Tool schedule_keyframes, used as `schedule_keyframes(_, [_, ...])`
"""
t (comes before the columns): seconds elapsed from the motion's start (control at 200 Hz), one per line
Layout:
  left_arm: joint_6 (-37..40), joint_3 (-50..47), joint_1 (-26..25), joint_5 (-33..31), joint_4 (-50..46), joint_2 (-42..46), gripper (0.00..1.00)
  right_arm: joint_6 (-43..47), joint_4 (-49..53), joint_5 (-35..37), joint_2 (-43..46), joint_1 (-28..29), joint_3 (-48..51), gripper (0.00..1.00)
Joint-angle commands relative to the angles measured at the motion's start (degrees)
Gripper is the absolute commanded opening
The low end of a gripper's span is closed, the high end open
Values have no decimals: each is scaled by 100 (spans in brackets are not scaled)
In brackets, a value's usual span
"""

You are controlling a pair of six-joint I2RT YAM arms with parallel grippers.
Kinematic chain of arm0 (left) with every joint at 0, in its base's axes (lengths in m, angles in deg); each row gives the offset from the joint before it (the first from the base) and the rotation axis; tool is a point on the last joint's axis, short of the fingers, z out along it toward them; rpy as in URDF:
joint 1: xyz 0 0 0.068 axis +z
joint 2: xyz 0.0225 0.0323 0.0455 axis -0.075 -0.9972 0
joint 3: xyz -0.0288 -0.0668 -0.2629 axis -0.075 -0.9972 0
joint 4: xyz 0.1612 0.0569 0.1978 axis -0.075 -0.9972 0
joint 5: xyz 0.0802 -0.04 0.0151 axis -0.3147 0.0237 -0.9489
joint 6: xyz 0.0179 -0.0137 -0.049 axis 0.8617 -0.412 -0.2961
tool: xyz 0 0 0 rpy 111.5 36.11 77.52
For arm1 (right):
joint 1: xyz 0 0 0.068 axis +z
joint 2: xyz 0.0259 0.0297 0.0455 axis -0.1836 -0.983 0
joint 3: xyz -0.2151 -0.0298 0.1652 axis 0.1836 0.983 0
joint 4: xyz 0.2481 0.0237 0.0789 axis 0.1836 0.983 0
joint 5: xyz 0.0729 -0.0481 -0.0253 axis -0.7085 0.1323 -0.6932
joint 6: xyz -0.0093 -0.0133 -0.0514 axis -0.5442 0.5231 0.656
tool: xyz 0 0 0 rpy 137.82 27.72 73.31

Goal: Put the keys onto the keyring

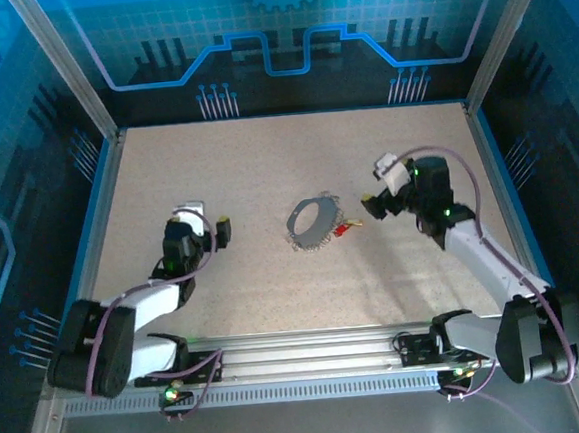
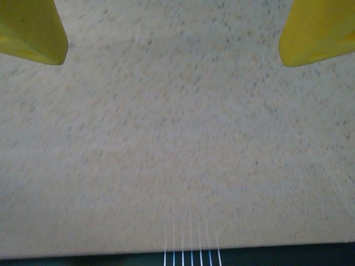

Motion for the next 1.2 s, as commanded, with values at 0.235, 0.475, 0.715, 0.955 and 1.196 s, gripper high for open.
schedule_keyframes(0.235, [384, -240, 349, 225, 3386, -1765, 99, -1673, -4077, 1080, -298, -294, 2351, 100])
schedule_keyframes(0.475, [73, 350, 581, 345, 1851, -1486, 99, -1943, -5194, 868, -1532, -533, 2201, 100])
schedule_keyframes(0.715, [-224, 671, 793, 327, 1201, -1452, 99, -2104, -4609, 1454, -2051, -475, 1595, 100])
schedule_keyframes(0.955, [-239, 664, 815, 343, 1199, -1451, 99, -1974, -4299, 959, -2025, -529, 1473, 100])
schedule_keyframes(1.196, [-230, 664, 807, 346, 1212, -1454, 99, -1976, -4290, 949, -2025, -535, 1475, 100])
